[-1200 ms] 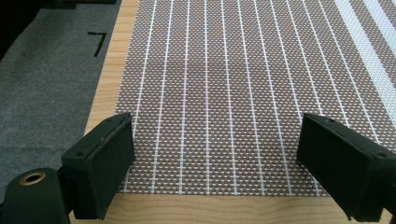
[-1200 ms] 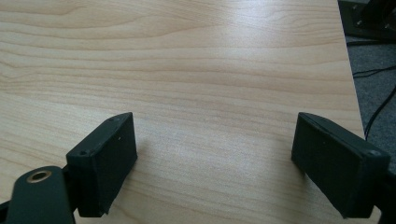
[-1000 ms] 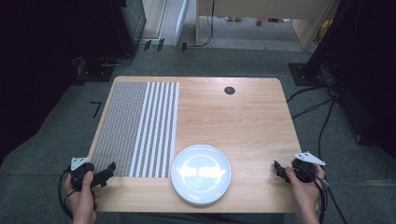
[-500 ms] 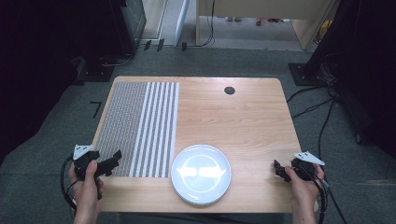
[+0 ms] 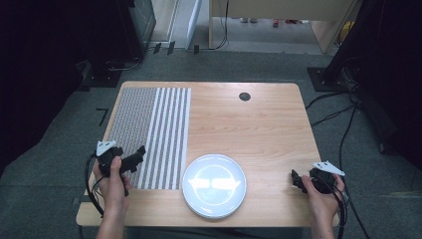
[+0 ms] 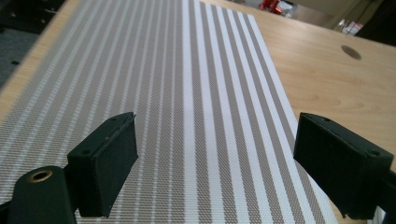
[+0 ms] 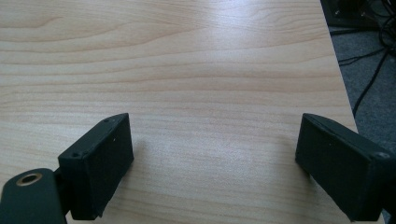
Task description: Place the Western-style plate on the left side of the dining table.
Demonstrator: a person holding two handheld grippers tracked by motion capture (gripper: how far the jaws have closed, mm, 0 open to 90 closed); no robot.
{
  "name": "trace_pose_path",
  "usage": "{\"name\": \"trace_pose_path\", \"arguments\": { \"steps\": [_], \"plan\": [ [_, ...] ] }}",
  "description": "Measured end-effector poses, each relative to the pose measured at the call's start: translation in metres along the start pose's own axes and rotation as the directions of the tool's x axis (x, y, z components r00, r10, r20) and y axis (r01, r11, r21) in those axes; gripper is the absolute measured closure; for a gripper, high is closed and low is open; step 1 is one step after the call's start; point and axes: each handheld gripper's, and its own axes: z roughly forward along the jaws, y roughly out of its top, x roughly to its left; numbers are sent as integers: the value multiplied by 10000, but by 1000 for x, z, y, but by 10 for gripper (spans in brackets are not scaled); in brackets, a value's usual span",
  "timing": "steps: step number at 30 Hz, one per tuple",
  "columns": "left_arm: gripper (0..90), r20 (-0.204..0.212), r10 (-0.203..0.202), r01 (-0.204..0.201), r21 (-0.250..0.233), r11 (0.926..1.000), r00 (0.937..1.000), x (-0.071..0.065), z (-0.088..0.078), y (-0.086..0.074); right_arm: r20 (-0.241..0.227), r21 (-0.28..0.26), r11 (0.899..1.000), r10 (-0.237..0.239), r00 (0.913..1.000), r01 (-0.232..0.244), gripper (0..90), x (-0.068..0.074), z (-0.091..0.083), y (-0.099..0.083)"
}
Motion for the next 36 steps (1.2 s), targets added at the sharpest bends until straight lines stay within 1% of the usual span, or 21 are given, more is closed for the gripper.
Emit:
{"name": "trace_pose_path", "arguments": {
  "steps": [1, 3, 6, 8, 13, 14, 16, 17, 18, 20, 21, 24, 29, 32, 34, 35, 36],
  "plan": [
    [137, 69, 73, -74, 64, 10000, 9999, -3, 3, -4, 56, -9, 10000, 44, 10000, -44, 107, 1, 0, 0],
    [137, 193, 384, -388, 237, 9990, 9991, -9, 6, -12, 278, -25, 9997, 242, 9993, -242, 107, 4, 1, 1],
    [137, 511, 841, -860, 377, 9956, 9952, -20, 8, -21, 438, -30, 9991, 427, 9981, -426, 106, 6, 2, 1],
    [137, 683, 941, -971, 428, 9944, 9932, -24, 10, -22, 490, -44, 9989, 471, 9977, -469, 104, 7, 2, 2],
    [137, 841, 1174, -1216, 465, 9915, 9895, -32, 12, -23, 583, -42, 9985, 550, 9968, -548, 100, 9, 4, 3],
    [137, 869, 1231, -1275, 477, 9907, 9886, -33, 12, -24, 578, -47, 9985, 544, 9968, -542, 105, 11, 4, 4],
    [137, 922, 1319, -1368, 485, 9894, 9870, -36, 12, -24, 585, -127, 9984, 565, 9967, -558, 151, 14, 3, 3],
    [137, 962, 1369, -1423, 516, 9885, 9859, -37, 12, -24, 609, -137, 9983, 576, 9965, -569, 149, 16, 3, 3],
    [137, 1003, 1389, -1447, 526, 9881, 9852, -39, 13, -25, 597, -145, 9987, 487, 9970, -480, 149, 18, 3, 4],
    [138, 1139, 1464, -1534, 553, 9866, 9826, -42, 13, -26, 516, -274, 9992, 320, 9982, -306, 150, 24, 2, 5],
    [137, 1283, 1468, -1548, 550, 9864, 9808, -43, 14, -27, 452, -359, 9991, 229, 9987, -213, 151, 27, 1, 6],
    [137, 1505, 1609, -1720, 638, 9830, 9754, -48, 15, -29, 101, -587, 9980, 226, 9997, -220, 157, 35, -2, 9],
    [137, 1628, 1515, -1654, 756, 9833, 9750, -51, 16, -30, -186, -978, 9952, -27, 9998, 9, 180, 48, -7, 12],
    [137, 1698, 1478, -1640, 853, 9828, 9743, -53, 16, -31, -462, -1136, 9935, -16, 9989, -37, 194, 57, -9, 14],
    [137, 1862, 1485, -1679, 934, 9814, 9712, -54, 17, -32, -611, -1221, 9925, -8, 9981, -67, 225, 63, -10, 15],
    [137, 1895, 1507, -1716, 990, 9802, 9702, -55, 17, -32, -720, -1261, 9920, 22, 9974, -113, 233, 65, -11, 16],
    [137, 1856, 1537, -1747, 1029, 9792, 9705, -56, 18, -32, -811, -1311, 9913, 23, 9967, -129, 251, 68, -11, 16]
  ]
}}
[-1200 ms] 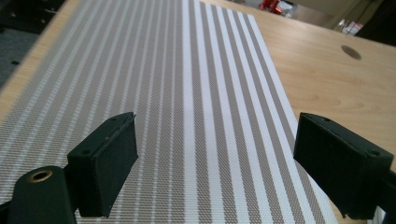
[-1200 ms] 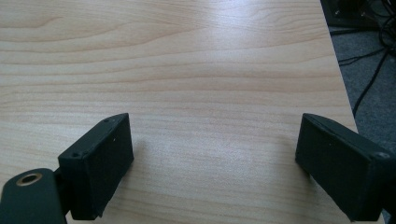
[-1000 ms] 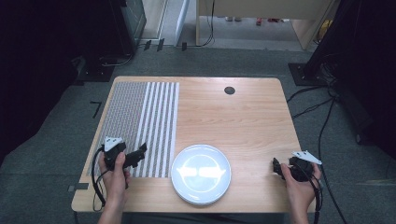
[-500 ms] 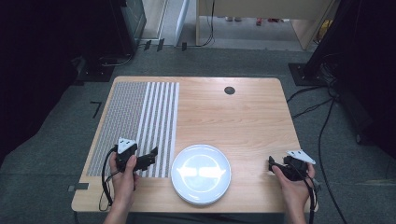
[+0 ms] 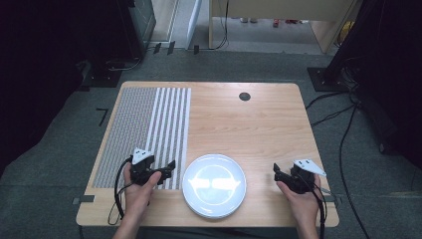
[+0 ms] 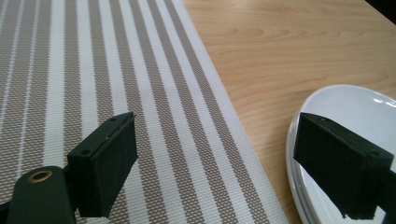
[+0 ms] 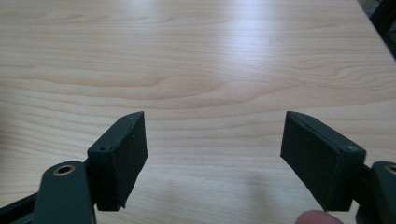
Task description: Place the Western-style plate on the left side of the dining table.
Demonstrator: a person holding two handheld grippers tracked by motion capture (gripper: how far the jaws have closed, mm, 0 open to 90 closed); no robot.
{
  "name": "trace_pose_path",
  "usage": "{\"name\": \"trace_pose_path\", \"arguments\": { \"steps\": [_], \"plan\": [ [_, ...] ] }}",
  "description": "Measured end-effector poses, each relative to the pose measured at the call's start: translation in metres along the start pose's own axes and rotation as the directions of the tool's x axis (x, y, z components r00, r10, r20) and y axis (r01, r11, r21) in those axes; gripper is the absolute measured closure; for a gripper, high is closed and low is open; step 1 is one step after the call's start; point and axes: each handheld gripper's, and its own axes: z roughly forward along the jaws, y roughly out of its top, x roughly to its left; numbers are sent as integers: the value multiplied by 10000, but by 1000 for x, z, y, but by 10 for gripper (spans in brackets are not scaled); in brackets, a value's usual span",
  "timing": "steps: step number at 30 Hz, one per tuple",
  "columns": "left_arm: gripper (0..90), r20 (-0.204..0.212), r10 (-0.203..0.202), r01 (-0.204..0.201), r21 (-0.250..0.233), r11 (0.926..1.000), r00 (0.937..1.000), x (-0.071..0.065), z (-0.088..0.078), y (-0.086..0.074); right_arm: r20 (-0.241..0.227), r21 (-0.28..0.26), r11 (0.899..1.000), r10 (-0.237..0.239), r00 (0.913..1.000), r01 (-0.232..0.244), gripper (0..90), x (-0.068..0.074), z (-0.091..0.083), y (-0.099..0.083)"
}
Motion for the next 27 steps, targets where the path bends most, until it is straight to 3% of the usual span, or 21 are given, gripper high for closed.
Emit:
{"name": "trace_pose_path", "arguments": {
  "steps": [4, 8, 12, 16, 17, 19, 20, 21, 22, 24, 25, 27],
  "plan": [
    [138, 84, 38, -40, 140, 9999, 10000, -3, 2, -1, -393, -307, 9995, -113, 9992, 101, 358, 10, -3, 1],
    [149, 367, 48, -61, 354, 9994, 9993, -5, 4, -2, -1264, -451, 9989, 80, 9919, -138, 452, 19, -6, 2],
    [308, 645, 34, -64, 451, 9990, 9979, -8, 6, -3, -2310, -65, 9958, 870, 9691, -910, 567, 26, -7, 3],
    [409, 1091, 154, -242, 799, 9965, 9939, -11, 9, -5, -3087, 414, 9912, 1323, 9419, -1257, 669, 32, -6, 1],
    [431, 1213, 187, -299, 915, 9954, 9924, -12, 10, -5, -3428, 573, 9881, 1539, 9267, -1429, 707, 33, -5, 0],
    [462, 1435, 203, -371, 1149, 9927, 9894, -13, 13, -6, -4417, 962, 9751, 2215, 8694, -1996, 740, 35, -3, -3],
    [482, 1530, 191, -385, 1250, 9914, 9880, -14, 14, -7, -4663, 1167, 9688, 2479, 8492, -2187, 754, 36, -3, -3],
    [502, 1642, 193, -416, 1333, 9902, 9862, -14, 15, -8, -4773, 1346, 9652, 2613, 8390, -2240, 764, 38, -2, -4],
    [527, 1733, 156, -402, 1395, 9894, 9847, -15, 16, -8, -4779, 1494, 9628, 2697, 8360, -2252, 782, 40, -2, -4],
    [560, 1942, 121, -424, 1524, 9874, 9809, -15, 17, -9, -4723, 1584, 9628, 2686, 8395, -2190, 810, 43, 0, -6],
    [574, 2021, 98, -424, 1577, 9866, 9793, -14, 18, -9, -4763, 1734, 9589, 2812, 8331, -2245, 818, 44, 1, -7],
    [591, 2206, -17, -354, 1642, 9858, 9754, -13, 19, -9, -4981, 1992, 9506, 3073, 8108, -2379, 818, 45, 4, -9]
  ]
}}
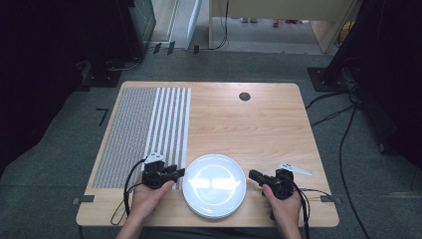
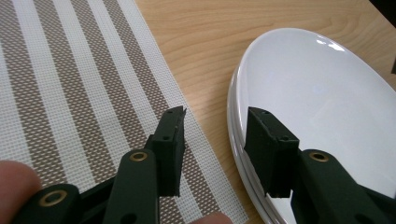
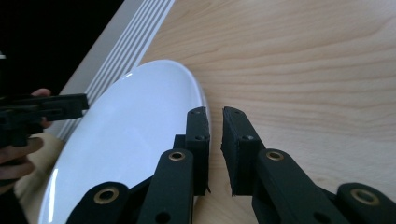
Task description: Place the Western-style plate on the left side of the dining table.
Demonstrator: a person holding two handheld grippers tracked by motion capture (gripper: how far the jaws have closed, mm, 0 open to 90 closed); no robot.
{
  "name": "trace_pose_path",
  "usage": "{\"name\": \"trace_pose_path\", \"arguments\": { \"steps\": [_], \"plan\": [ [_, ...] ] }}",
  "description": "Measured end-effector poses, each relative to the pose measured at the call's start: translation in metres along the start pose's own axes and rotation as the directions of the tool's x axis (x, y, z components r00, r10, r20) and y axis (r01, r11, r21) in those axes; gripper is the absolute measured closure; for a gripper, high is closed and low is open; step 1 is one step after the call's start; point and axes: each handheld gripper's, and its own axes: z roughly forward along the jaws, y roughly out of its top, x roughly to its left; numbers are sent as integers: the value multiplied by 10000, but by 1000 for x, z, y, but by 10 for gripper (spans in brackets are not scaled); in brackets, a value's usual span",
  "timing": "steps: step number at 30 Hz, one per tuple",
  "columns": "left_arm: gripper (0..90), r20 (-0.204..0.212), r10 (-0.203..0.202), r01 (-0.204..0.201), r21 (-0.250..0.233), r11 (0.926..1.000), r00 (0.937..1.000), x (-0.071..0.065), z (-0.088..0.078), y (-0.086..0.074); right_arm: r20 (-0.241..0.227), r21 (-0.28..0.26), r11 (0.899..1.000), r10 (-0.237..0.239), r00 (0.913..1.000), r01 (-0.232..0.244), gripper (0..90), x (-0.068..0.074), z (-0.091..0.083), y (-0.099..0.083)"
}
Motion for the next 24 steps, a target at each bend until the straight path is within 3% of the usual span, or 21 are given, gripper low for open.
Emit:
{"name": "trace_pose_path", "arguments": {
  "steps": [3, 7, 14, 20, 24],
  "plan": [
    [608, 303, -46, 43, 126, 9999, 9995, 1, 1, 0, -322, 113, 9995, 287, 9991, -283, 814, 0, 3, -1],
    [626, 431, -107, 102, 117, 9999, 9990, 1, 1, 0, -355, 297, 9993, 255, 9990, -244, 819, 2, 8, -4],
    [692, 895, -148, 101, 537, 9985, 9959, 0, 3, 0, -309, 440, 9984, 370, 9988, -356, 870, 2, 11, -6],
    [724, 1049, 47, -139, 871, 9961, 9945, -3, 7, -1, -397, 282, 9992, 277, 9988, -266, 876, 2, 11, -8],
    [727, 1024, 55, -148, 904, 9958, 9947, -4, 8, -1, -622, 375, 9976, 599, 9963, -577, 877, 1, 12, -8]
  ]
}}
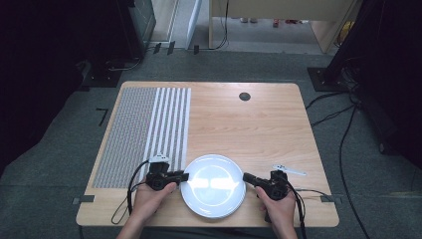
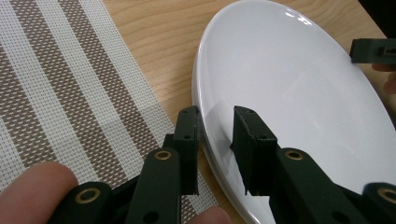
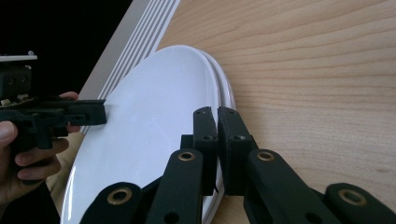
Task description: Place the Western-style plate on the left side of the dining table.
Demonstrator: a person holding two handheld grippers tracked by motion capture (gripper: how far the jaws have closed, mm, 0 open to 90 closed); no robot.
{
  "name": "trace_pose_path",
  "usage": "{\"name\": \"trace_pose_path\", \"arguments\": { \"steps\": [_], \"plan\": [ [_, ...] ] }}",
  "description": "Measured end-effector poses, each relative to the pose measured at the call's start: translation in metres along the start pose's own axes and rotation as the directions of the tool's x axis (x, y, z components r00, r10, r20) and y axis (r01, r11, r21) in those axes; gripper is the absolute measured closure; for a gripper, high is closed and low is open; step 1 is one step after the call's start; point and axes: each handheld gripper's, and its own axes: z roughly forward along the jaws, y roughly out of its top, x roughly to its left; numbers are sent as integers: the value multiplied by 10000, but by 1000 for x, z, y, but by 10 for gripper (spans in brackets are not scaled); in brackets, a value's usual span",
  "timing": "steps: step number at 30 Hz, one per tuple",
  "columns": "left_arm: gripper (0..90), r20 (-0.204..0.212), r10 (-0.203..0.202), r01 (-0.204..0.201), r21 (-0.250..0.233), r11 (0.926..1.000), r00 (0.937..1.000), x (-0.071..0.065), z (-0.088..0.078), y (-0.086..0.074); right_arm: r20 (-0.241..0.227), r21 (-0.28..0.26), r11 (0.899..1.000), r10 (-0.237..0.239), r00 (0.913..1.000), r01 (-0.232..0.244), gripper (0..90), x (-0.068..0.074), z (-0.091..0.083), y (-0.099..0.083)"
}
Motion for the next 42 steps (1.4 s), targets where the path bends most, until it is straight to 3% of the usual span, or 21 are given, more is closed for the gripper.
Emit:
{"name": "trace_pose_path", "arguments": {
  "steps": [4, 23, 27, 31, 38, 42],
  "plan": [
    [734, 66, -20, 20, 70, 10000, 10000, 1, -1, 0, -123, -3, 9997, 261, 9996, -261, 878, -2, 0, 0],
    [730, 134, -4, 5, -99, 10000, 9999, -2, -7, 3, -125, -189, 9992, 357, 9993, -359, 878, -1, 1, -3],
    [722, 365, -132, 125, 213, 9997, 9992, 2, -10, 3, -188, -180, 9990, 399, 9990, -402, 877, -2, 1, -3],
    [715, 537, -252, 224, 523, 9984, 9982, 9, -15, 2, 25, -256, 9996, 80, 10000, -80, 874, 1, 2, -4],
    [741, 565, 28, -76, 850, 9964, 9984, 5, -10, 0, 34, -339, 9993, 151, 9999, -149, 875, 1, 2, -5],
    [753, 540, 11, -54, 799, 9968, 9985, 5, -12, 1, 78, -394, 9991, 133, 9999, -130, 877, 3, 2, -6]
  ]
}}
